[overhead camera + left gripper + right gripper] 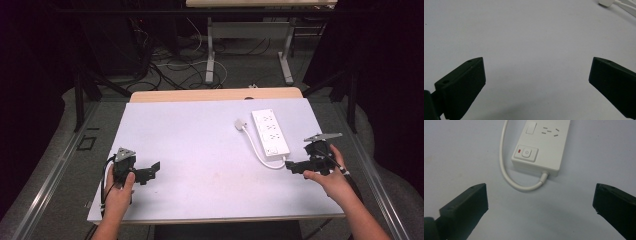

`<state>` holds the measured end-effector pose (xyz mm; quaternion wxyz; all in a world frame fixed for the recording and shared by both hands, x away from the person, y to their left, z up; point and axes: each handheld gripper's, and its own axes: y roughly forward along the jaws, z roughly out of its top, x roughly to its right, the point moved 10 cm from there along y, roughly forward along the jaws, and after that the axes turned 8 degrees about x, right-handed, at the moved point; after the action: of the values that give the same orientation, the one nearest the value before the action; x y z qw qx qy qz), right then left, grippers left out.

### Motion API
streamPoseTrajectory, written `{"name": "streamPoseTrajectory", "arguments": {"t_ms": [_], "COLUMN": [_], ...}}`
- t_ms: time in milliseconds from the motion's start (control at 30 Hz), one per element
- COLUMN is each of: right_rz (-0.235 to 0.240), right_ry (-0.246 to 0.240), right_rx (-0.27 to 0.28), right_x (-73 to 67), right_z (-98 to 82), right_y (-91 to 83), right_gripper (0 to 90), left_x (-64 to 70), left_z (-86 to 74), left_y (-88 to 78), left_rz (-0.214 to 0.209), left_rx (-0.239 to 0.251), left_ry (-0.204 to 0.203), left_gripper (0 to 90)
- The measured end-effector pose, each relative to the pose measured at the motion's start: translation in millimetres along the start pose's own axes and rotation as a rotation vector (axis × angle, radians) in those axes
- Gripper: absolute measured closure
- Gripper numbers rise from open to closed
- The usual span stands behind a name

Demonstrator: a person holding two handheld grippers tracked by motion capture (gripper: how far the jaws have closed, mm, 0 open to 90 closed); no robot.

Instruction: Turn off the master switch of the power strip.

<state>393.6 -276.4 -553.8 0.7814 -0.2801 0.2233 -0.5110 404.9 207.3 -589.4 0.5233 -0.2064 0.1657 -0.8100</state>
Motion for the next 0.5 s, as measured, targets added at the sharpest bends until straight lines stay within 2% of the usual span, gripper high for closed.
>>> {"name": "streamPoseTrajectory", "arguments": {"t_ms": [300, 500], "right_rz": [-0.03, -0.03], "right_ry": [0.016, 0.072], "right_rx": [0.0, 0.016], "right_x": [6.2, 10.6], "right_z": [-18.6, -29.9], "right_y": [-1.0, -2.4], "right_gripper": [0.0, 0.0], "left_x": [0.1, -0.2], "left_z": [0.2, 0.1], "left_y": [-0.5, -0.8], "left_rz": [-0.001, -0.001], "left_rx": [0.0, -0.001], "left_ry": [-0.001, -0.002], "left_gripper": [0.7, 0.7]}}
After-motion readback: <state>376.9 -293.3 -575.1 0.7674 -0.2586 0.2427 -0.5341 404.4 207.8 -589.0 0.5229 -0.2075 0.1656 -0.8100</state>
